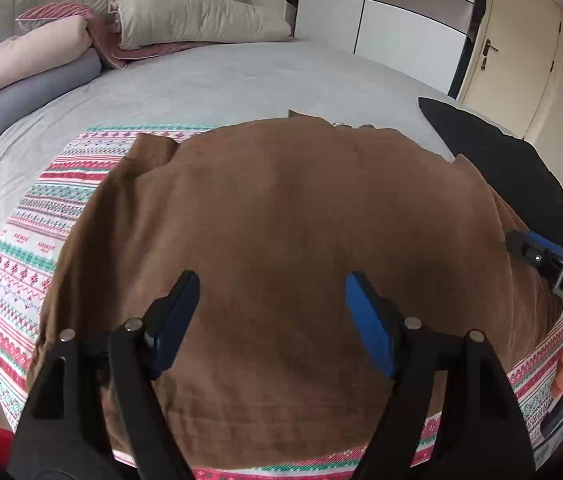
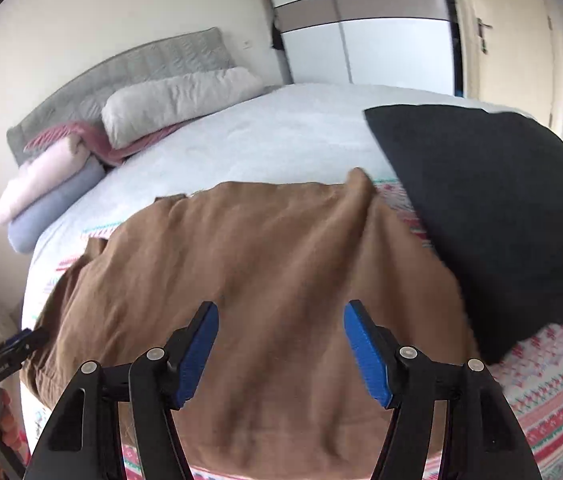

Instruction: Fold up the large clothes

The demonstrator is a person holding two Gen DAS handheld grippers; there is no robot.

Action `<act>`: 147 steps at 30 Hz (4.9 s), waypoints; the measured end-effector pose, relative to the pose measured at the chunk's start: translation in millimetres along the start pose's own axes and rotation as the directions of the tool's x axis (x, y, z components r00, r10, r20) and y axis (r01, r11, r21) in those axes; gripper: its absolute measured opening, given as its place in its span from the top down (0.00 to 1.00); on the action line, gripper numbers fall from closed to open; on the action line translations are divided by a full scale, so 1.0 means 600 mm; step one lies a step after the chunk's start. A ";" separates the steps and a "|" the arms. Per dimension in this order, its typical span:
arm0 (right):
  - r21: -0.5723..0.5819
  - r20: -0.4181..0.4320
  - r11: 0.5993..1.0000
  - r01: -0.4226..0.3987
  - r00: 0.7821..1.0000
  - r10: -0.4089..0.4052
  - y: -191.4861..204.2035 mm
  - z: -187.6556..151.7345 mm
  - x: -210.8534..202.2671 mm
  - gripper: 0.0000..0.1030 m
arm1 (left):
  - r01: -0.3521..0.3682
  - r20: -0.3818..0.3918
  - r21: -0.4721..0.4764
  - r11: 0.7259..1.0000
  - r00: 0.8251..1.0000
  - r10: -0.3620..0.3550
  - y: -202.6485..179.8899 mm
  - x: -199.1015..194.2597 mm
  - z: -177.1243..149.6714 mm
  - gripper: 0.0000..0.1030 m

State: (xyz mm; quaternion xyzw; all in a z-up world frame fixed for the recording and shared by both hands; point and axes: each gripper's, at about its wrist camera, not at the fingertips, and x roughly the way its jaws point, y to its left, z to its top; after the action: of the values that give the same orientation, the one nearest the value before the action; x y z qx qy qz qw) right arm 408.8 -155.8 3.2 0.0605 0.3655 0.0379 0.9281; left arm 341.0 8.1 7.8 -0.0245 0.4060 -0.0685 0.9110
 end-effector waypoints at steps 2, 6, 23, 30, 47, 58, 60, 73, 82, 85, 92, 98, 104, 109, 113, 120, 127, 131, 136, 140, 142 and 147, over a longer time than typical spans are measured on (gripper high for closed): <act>-0.083 -0.001 0.996 -0.040 0.999 0.040 0.061 0.007 0.046 0.36 | 0.015 0.006 0.032 0.999 1.000 -0.015 -0.018 0.037 0.021 0.26; -0.185 -0.110 0.983 0.016 0.993 -0.037 0.071 -0.002 0.152 0.36 | -0.168 -0.048 0.070 0.983 0.984 0.171 0.042 0.117 0.027 0.26; -0.082 -0.065 0.991 0.104 0.992 -0.110 -0.084 0.058 0.104 0.28 | -0.212 0.026 0.030 0.977 0.977 0.211 0.127 0.098 0.082 0.27; 0.100 -0.123 0.988 0.119 0.987 -0.107 -0.166 0.105 0.249 0.28 | -0.330 -0.078 -0.007 0.944 0.941 0.329 0.219 0.215 0.124 0.24; 0.157 -0.050 0.962 0.226 0.974 -0.221 -0.266 0.081 0.023 0.23 | -0.277 -0.124 -0.146 0.950 0.958 0.260 0.263 0.007 0.046 0.15; 0.113 -0.085 0.988 0.108 0.991 -0.099 -0.150 -0.069 -0.129 0.08 | -0.240 -0.223 -0.213 0.947 0.956 0.192 0.166 -0.121 -0.091 0.05; 0.110 -0.082 0.989 0.103 0.992 -0.094 -0.136 -0.089 -0.148 0.06 | -0.226 -0.238 -0.221 0.949 0.956 0.172 0.145 -0.136 -0.115 0.04; 0.025 -0.099 1.000 0.010 0.995 -0.007 -0.037 -0.193 -0.209 0.03 | -0.228 -0.235 -0.100 0.968 0.951 0.200 0.023 -0.161 -0.237 0.04; -0.024 -0.103 0.997 0.069 0.992 -0.072 -0.003 -0.221 -0.200 0.03 | -0.216 -0.185 -0.095 0.972 0.963 0.196 -0.029 -0.177 -0.278 0.04; -0.034 -0.108 0.997 0.074 0.991 -0.077 0.008 -0.230 -0.194 0.03 | -0.203 -0.165 -0.075 0.976 0.968 0.189 -0.051 -0.179 -0.290 0.04; -0.088 -0.144 0.993 0.076 0.986 -0.088 0.033 -0.247 -0.172 0.03 | -0.186 -0.154 -0.058 0.981 0.972 0.176 -0.081 -0.171 -0.299 0.04; -0.095 -0.136 0.990 0.108 0.983 -0.120 0.031 -0.248 -0.167 0.03 | -0.184 -0.149 -0.057 0.981 0.973 0.174 -0.088 -0.165 -0.295 0.04; -0.072 -0.153 0.992 0.108 0.981 -0.118 0.021 -0.248 -0.161 0.03 | -0.181 -0.160 -0.048 0.982 0.972 0.172 -0.089 -0.158 -0.296 0.04; -0.066 -0.174 0.993 0.100 0.979 -0.110 0.018 -0.250 -0.155 0.03 | -0.178 -0.164 -0.045 0.983 0.972 0.168 -0.089 -0.157 -0.296 0.04; -0.062 -0.182 0.994 0.092 0.978 -0.102 0.017 -0.252 -0.153 0.03 | -0.180 -0.166 -0.041 0.983 0.971 0.170 -0.091 -0.156 -0.297 0.04; -0.064 -0.190 0.994 0.092 0.976 -0.103 0.019 -0.254 -0.151 0.03 | -0.180 -0.168 -0.028 0.983 0.971 0.173 -0.095 -0.155 -0.299 0.04; -0.058 -0.199 0.994 0.087 0.975 -0.097 0.017 -0.257 -0.149 0.03 | -0.179 -0.169 -0.026 0.984 0.970 0.172 -0.096 -0.155 -0.299 0.04; -0.056 -0.202 0.995 0.088 0.975 -0.097 0.016 -0.257 -0.148 0.03 | -0.179 -0.169 -0.027 0.984 0.971 0.171 -0.096 -0.155 -0.299 0.04; -0.051 -0.208 0.995 0.086 0.974 -0.095 0.013 -0.258 -0.147 0.03 | -0.179 -0.169 -0.026 0.984 0.971 0.172 -0.096 -0.156 -0.299 0.04; -0.051 -0.209 0.995 0.087 0.973 -0.095 0.013 -0.258 -0.146 0.03 | -0.179 -0.170 -0.027 0.984 0.970 0.172 -0.096 -0.156 -0.299 0.04; -0.050 -0.210 0.995 0.087 0.973 -0.095 0.013 -0.259 -0.146 0.03 | -0.178 -0.170 -0.027 0.984 0.971 0.171 -0.097 -0.155 -0.300 0.04; -0.052 -0.214 0.995 0.086 0.972 -0.095 0.013 -0.259 -0.144 0.03 | -0.178 -0.172 -0.027 0.984 0.970 0.171 -0.097 -0.155 -0.300 0.04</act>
State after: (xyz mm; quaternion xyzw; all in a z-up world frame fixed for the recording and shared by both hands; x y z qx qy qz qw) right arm 239.4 -144.8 -50.5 0.0198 0.4659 0.0095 0.8846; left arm 139.6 -34.1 -38.4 -0.0018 0.4835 0.0187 0.8752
